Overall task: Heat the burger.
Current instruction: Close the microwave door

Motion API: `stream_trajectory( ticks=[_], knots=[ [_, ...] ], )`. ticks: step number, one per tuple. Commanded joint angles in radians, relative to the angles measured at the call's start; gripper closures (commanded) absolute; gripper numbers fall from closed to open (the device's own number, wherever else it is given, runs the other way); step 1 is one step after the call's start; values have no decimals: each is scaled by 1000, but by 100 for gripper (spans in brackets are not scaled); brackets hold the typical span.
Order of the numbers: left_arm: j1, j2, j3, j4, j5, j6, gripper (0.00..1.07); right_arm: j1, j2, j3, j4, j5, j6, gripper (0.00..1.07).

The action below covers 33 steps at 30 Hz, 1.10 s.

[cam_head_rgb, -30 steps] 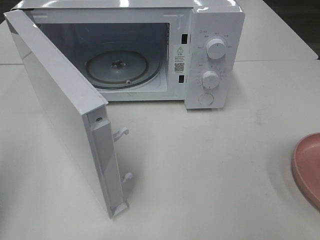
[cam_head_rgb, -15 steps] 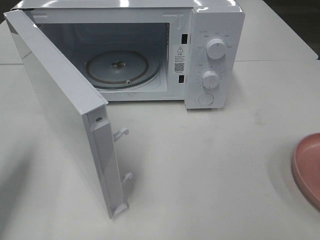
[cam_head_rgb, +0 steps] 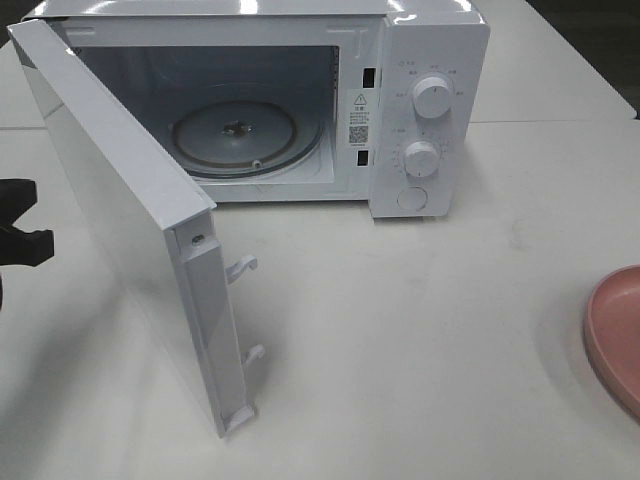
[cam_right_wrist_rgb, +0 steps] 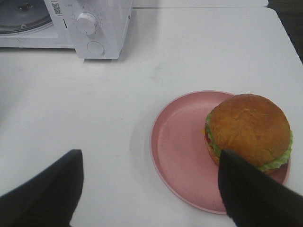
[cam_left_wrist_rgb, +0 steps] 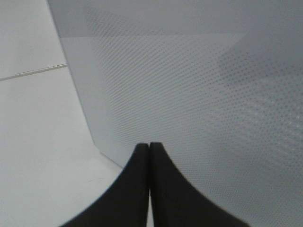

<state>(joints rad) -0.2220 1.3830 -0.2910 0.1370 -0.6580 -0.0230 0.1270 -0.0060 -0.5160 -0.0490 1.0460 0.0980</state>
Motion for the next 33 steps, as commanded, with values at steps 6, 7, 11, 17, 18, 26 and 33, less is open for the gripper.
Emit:
stream_trajectory(
  ticks=[6,7,11,17,18,26,33],
  knots=[
    [-80,107,-77,27,-69,-27,107,-5,-26,3,-2,-9,-15,32],
    [-80,107,-77,27,-69,-27,107,-5,-26,3,-2,-9,-15,32],
    [-121,145,-119,27,-77,-27,107,-5,-26,3,-2,-9,-15,32],
    [-188,210,-193,23,-77,-27,107,-5,-26,3,-2,-9,-15,32],
    [-196,220,-205,18,-77,-27,107,-5,-26,3,-2,-9,-15,32],
    [-263,300,-307,-57,-74,-26,107,-5,-26,3,-2,-9,-15,32],
    [-313,369,-402,-73,-69,-26,107,-5,-26,3,-2,-9,-15,32]
  ],
)
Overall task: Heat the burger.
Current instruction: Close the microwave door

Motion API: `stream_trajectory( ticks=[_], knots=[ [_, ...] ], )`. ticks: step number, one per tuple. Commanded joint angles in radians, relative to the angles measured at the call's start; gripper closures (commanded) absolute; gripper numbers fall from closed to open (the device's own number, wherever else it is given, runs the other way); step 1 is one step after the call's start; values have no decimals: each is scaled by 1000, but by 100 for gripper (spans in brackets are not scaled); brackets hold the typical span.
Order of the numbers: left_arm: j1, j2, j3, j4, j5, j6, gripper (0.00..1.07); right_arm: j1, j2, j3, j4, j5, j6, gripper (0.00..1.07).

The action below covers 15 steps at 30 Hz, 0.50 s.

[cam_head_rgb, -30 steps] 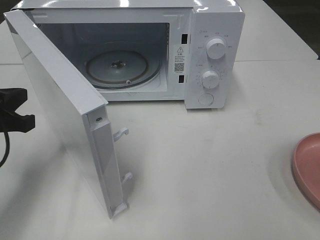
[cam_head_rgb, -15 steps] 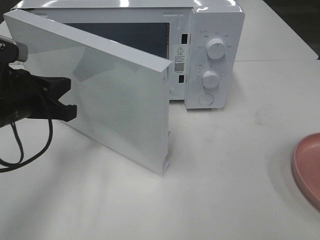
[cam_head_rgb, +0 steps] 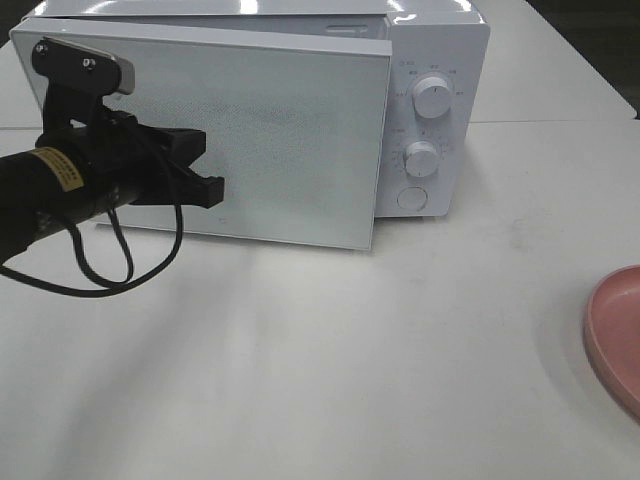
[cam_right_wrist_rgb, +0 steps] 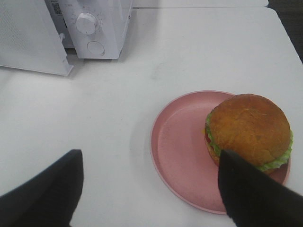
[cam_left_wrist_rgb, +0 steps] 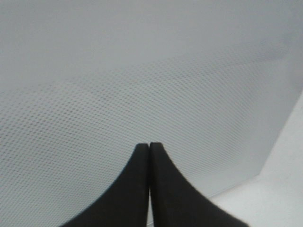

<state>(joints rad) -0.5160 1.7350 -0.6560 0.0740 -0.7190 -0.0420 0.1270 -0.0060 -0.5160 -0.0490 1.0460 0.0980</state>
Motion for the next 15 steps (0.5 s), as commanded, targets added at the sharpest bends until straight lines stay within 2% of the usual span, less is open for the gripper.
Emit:
stream_trajectory(
  ticks=[1,3,6,8,11,15],
  knots=[
    [-19,17,-37,-10,-8,-7,107,-5,-26,3,-2,-9,-15,32],
    [-36,56,-102,-17,40,-7,107,-5,-26,3,-2,-9,-15,32],
    [-41,65,-117,-19,48,-7,107,-5,-26,3,-2,-9,-15,32],
    [-53,91,-168,-38,50,-7,107,-5,-26,3,-2,-9,-15,32],
    [-53,99,-180,-43,49,-7,107,-5,-26,3,-2,-9,-15,32],
    [-63,135,-250,-51,91,-8,107,-5,-26,3,-2,-9,-15,32]
  ],
)
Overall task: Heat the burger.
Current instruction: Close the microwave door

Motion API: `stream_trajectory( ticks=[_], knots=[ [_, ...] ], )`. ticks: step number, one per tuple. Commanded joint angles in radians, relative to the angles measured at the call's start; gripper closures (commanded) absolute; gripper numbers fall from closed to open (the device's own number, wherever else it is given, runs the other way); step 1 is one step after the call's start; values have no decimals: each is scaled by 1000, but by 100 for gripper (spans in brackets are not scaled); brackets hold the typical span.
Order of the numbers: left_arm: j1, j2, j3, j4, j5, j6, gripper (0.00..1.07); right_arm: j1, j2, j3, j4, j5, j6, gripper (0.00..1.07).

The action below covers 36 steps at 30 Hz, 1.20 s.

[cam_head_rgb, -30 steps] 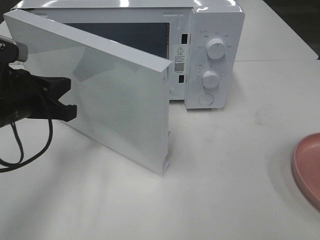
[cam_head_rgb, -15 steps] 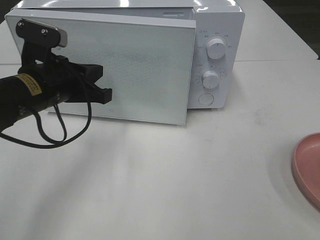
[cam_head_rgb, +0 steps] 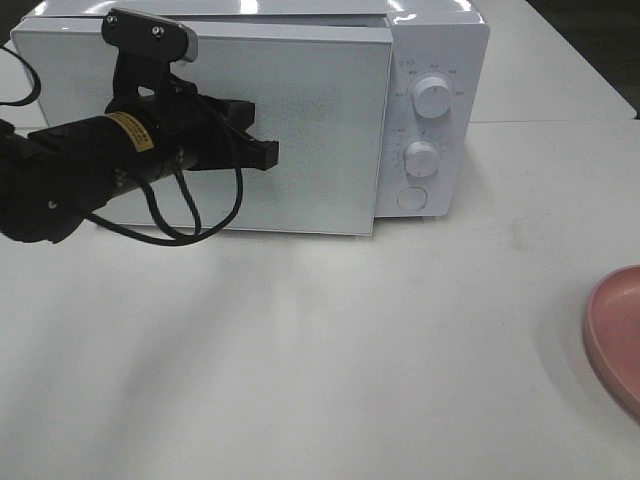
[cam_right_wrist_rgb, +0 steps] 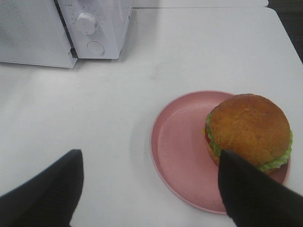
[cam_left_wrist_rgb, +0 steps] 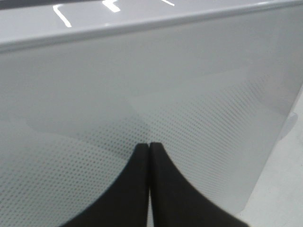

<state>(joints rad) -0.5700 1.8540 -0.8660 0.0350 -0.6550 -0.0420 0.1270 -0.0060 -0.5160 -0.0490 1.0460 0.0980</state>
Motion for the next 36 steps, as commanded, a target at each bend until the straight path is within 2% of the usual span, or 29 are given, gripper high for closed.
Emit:
stream_trajectory(
  ticks=[1,3,9,11,14,16,19,21,24,32,33,35,36],
  knots=[
    [-9,16,-40,-12,27,-8,107,-5,-26,3,-2,-9,-15,32],
    [-22,45,-99,-16,47,-8,107,-5,-26,3,-2,-9,-15,32],
    [-36,78,-152,-35,63,-5,107,-5,-26,3,-2,-9,-15,32],
    [-37,119,-216,-57,93,-4,107,-5,-26,3,-2,-9,-15,32],
    [-37,130,-229,-59,94,-4,107,-5,-26,3,-2,-9,-15,32],
    [-37,165,-291,-71,106,0,107,-5,-26,3,-2,-9,-15,32],
    [-37,171,-303,-74,108,0,107,-5,-26,3,-2,-9,-15,32],
    [-37,194,-347,-98,114,0,107,-5,-26,3,-2,-9,-14,32],
    [-37,191,-348,-99,126,0,107,-5,-26,3,-2,-9,-14,32],
    [-38,140,-348,-97,405,-4,107,-5,-26,3,-2,-9,-14,32],
    [-49,126,-348,-97,490,-4,107,-5,-26,3,-2,-9,-14,32],
    [-52,118,-348,-96,516,-4,107,-5,-26,3,-2,-9,-14,32],
    [-70,99,-345,-93,587,-3,107,-5,-26,3,-2,-9,-14,32]
  ],
)
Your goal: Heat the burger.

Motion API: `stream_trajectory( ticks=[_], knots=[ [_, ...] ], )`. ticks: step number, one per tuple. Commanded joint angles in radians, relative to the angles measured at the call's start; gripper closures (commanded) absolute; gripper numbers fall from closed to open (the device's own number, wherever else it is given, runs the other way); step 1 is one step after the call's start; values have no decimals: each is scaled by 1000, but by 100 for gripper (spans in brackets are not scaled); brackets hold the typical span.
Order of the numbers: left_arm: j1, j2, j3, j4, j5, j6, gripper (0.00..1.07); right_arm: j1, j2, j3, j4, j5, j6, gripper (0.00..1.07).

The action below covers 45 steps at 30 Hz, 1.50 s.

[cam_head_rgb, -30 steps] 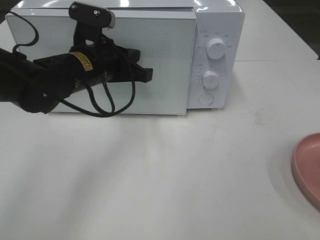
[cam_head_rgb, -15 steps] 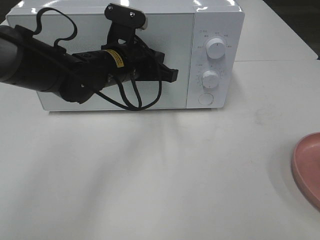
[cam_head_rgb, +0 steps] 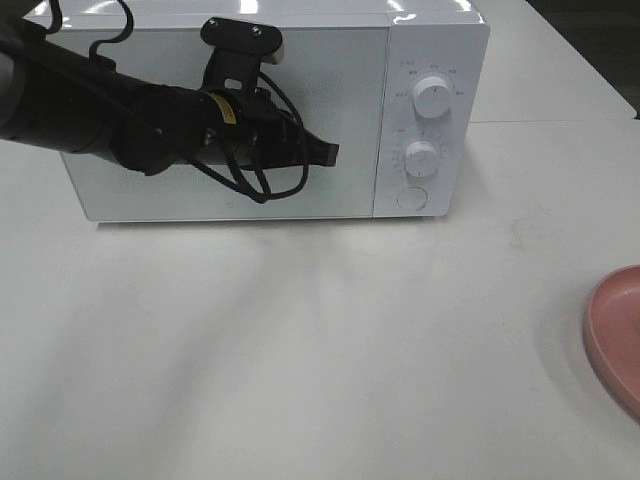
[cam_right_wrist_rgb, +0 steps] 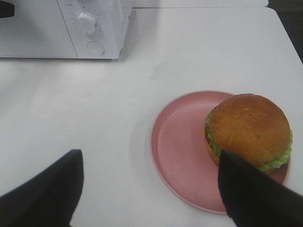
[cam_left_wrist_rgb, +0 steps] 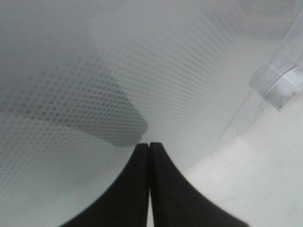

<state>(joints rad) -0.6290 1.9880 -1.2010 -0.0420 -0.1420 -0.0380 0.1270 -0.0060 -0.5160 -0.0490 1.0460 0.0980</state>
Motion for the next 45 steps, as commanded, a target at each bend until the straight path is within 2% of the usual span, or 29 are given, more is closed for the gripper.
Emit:
stream_trajectory(
  ticks=[1,4,5,6,7,8,9,10,11,12,13,14,15,17,18,20,24,33,34,38,40,41,43,45],
  knots=[
    [-11,-35,-10,-16,74,-7,107,-5,-26,3,-2,-9,-14,32],
    [-32,-65,-3,-16,142,-8,106,-5,-26,3,-2,-9,-14,32],
    [-46,-82,-1,-16,202,-8,97,-5,-26,3,-2,-9,-14,32],
    [-46,-82,-1,-16,202,-8,97,-5,-26,3,-2,-9,-14,32],
    [-57,-98,-1,-16,267,-8,81,-5,-26,3,-2,-9,-15,32],
    [-57,-98,-1,-16,267,-8,81,-5,-26,3,-2,-9,-15,32],
    [-59,-106,-1,-16,307,-8,72,-5,-26,3,-2,-9,-15,32],
    [-63,-123,-1,-20,386,-8,45,-5,-26,3,-2,-9,-15,32],
    [-63,-123,-1,-20,386,-8,45,-5,-26,3,-2,-9,-15,32],
    [-64,-142,-1,-23,476,-12,21,-5,-26,3,-2,-9,-15,32],
    [-64,-152,-1,-23,534,-12,11,-5,-26,3,-2,-9,-15,32],
    [-64,-152,-1,-23,534,-12,11,-5,-26,3,-2,-9,-15,32],
    [-64,-171,-1,-22,603,-11,5,-5,-26,3,-2,-9,-15,32],
    [-64,-179,-1,-22,637,-11,6,-5,-26,3,-2,-9,-15,32],
    [-63,-200,-1,-23,729,-11,6,-5,-26,3,-2,-9,-15,32],
    [-63,-212,-1,-23,763,-11,6,-5,-26,3,-2,-9,-15,32],
    [-63,-260,-1,-12,952,-8,6,-5,-26,3,-2,-9,-10,32],
    [-62,-304,-1,29,1116,-29,6,-5,-26,3,-3,-9,-9,32],
    [-47,-314,-1,36,1135,-52,6,-5,-26,3,-3,-9,-9,32],
    [-4,-330,-1,20,1170,-56,6,-5,-26,3,-3,-9,-9,32],
    [61,-343,-1,17,1210,-45,6,-5,-26,3,-3,-9,-9,32],
    [61,-343,-1,17,1210,-45,6,-5,-26,3,-3,-9,-9,32],
    [153,-369,3,16,1256,-42,6,-5,-26,3,-3,-9,-8,32],
    [180,-382,9,17,1265,-41,6,-5,-26,3,-3,-9,-8,32]
  ],
)
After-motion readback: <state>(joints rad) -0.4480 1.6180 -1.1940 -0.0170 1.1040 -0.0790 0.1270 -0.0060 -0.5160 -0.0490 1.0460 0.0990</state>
